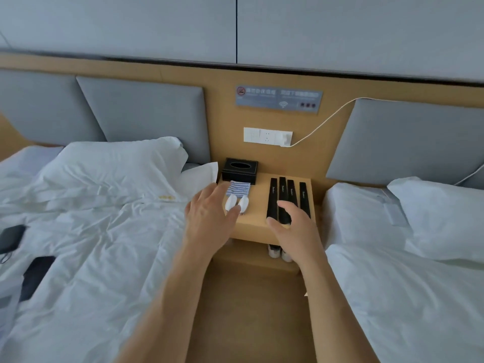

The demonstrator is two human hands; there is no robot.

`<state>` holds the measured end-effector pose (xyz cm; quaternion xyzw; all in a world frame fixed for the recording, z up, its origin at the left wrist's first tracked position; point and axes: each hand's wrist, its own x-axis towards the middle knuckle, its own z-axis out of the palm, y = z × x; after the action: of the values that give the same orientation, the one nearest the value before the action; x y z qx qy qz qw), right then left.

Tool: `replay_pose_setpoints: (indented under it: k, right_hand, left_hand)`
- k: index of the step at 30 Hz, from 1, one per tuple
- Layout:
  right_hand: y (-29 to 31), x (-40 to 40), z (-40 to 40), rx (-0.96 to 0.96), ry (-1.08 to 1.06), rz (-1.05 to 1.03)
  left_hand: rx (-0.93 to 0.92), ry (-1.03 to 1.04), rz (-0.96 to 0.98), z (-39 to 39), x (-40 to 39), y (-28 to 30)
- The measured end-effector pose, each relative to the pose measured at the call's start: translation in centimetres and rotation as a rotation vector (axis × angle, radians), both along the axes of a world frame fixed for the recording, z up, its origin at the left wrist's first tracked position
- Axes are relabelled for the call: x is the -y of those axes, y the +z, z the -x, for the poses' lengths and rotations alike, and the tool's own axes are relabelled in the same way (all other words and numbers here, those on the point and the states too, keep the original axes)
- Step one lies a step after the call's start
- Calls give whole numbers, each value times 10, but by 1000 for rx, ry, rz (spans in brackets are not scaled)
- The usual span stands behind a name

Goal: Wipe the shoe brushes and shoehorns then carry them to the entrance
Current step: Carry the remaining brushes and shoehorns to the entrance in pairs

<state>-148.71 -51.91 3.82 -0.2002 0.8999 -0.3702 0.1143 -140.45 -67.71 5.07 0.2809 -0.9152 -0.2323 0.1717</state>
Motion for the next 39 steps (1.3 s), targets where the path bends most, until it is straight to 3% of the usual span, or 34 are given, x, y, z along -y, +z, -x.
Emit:
replay_pose_setpoints:
  k: [9,20,29,33,39]
  right_hand:
    - [-39,77,109,55,-32,-66]
    - [-82,215,239,189,-157,-213]
    - [-152,259,303,359,-210,-305]
    - [-202,268,324,460,-177,-337]
    - [-281,283,341,707,-159,-317]
  left_hand:
    - [79,1,-66,126,94,-48]
    - [218,-188,-97,287,227,-96]
    - [396,-221,-158,358,281,-185]
    - [510,-249,-302,368,291,-235]
    - [666,-114,-749,373,299,-298]
